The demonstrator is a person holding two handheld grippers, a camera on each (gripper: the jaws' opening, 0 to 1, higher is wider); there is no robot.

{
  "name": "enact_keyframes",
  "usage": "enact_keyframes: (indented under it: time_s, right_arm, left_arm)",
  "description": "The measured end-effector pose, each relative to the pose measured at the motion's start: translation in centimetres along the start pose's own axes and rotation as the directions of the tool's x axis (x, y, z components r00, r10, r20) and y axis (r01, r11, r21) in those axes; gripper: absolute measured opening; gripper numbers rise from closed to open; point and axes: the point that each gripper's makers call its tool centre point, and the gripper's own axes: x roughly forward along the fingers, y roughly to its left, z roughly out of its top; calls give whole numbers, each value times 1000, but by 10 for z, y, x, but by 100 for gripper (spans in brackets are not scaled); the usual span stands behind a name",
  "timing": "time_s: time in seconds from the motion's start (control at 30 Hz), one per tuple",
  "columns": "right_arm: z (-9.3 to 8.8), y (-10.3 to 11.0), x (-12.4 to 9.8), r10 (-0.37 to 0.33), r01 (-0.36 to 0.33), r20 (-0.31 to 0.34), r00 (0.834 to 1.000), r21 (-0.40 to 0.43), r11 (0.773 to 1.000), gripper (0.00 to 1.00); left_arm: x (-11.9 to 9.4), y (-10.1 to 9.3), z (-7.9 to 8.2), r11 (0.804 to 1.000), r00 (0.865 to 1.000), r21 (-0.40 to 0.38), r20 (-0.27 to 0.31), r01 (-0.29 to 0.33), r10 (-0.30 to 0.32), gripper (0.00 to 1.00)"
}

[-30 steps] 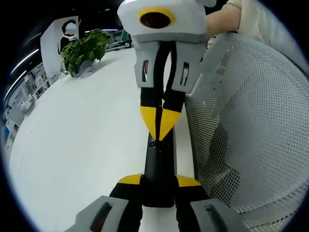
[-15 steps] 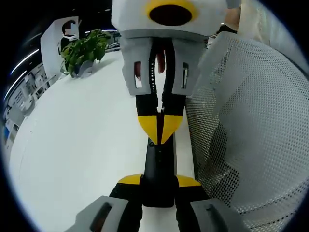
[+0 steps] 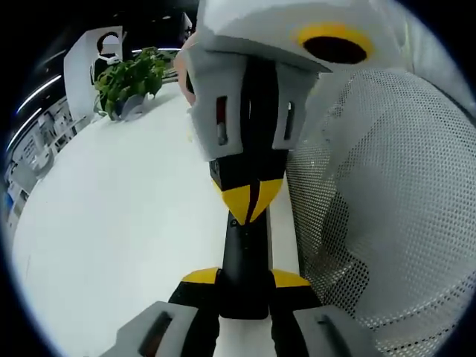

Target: Press the specified remote control buttons in sequence, fully releasing each button before pressing the next.

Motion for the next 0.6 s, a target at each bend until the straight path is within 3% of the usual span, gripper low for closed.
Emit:
enact_keyframes:
  time_s: [0.1,0.2,0.23,0.3,0.33,0.4,0.47,0.5,0.6]
  right_arm:
    - [-1,-2,-1,-21,21,-1,1000,21,1000,0]
    - [-1,-3,-1,-33,27,38,999,142,990,0]
    - [-1,-3,-2,-37,22,65,997,215,976,0]
    - [-3,-5,-2,-45,0,123,991,345,938,0]
    - [-3,-5,-2,-47,-6,134,990,366,931,0]
    - [-5,-6,-3,-61,-52,199,978,518,854,0]
    - [-6,-7,-3,-73,-86,235,969,601,794,0]
    - [-9,-9,-3,-87,-93,239,967,650,754,0]
    - [-18,-13,-1,-113,-75,225,968,684,725,0]
  left_arm:
    - [0,0,0,1000,1000,3,-2,-1,1,24]
    - [1,0,-1,1000,1000,11,-3,-3,3,24]
    - [1,0,-1,1000,1000,21,-6,-4,4,24]
    - [1,-1,-1,999,1000,42,-12,-6,6,24]
    - [1,0,-1,1000,1000,31,-14,-6,7,24]
    - [1,0,-1,999,1000,38,-16,-4,4,24]
    - [1,0,-1,999,1000,36,-18,-4,5,24]
    - [1,0,-1,999,1000,34,-19,-5,5,24]
    - [1,0,0,999,1000,32,-19,-5,5,24]
